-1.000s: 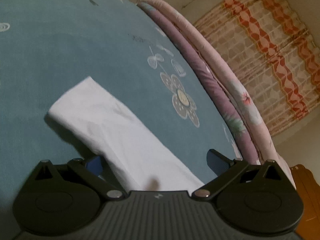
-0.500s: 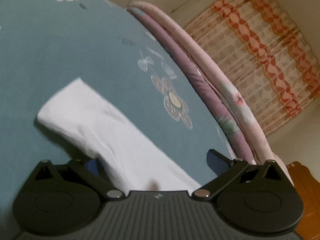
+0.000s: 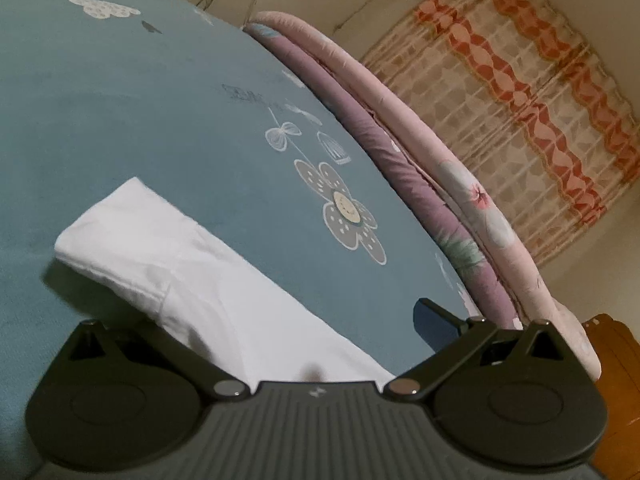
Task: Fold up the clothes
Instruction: 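Close the left gripper on the sleeve cuff and lift it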
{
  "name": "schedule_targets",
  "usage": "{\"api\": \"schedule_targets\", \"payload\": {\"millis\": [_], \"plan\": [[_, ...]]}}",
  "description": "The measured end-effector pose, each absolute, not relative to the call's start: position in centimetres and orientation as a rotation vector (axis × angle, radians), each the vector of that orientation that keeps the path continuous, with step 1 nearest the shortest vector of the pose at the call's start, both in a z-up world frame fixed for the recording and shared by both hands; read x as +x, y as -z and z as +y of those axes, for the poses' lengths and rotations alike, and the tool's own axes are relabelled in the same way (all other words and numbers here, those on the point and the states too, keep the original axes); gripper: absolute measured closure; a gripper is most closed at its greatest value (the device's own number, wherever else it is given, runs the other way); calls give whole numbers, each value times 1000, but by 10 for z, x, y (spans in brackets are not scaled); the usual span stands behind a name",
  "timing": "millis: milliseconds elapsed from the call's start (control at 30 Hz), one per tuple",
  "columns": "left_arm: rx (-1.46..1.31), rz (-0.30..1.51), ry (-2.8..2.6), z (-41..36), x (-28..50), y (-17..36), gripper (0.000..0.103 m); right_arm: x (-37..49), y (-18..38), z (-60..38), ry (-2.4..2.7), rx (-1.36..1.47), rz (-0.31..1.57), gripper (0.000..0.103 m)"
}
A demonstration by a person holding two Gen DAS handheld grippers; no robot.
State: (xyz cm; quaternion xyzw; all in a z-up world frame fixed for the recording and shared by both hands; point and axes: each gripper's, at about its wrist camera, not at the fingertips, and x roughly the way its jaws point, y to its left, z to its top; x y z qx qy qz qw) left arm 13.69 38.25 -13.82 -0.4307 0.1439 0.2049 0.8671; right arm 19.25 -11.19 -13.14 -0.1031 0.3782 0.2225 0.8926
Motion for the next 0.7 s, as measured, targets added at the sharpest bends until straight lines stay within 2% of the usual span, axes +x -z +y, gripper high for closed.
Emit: {"api": "schedule_targets", "payload": {"millis": [233,700], "plan": [[-891,287,-388,371,138,119,2,185,121,-108,-514,-235,709,0],[-875,253,-295,335,143,70,2,176,112,-105,-548,-241,685,0]]}}
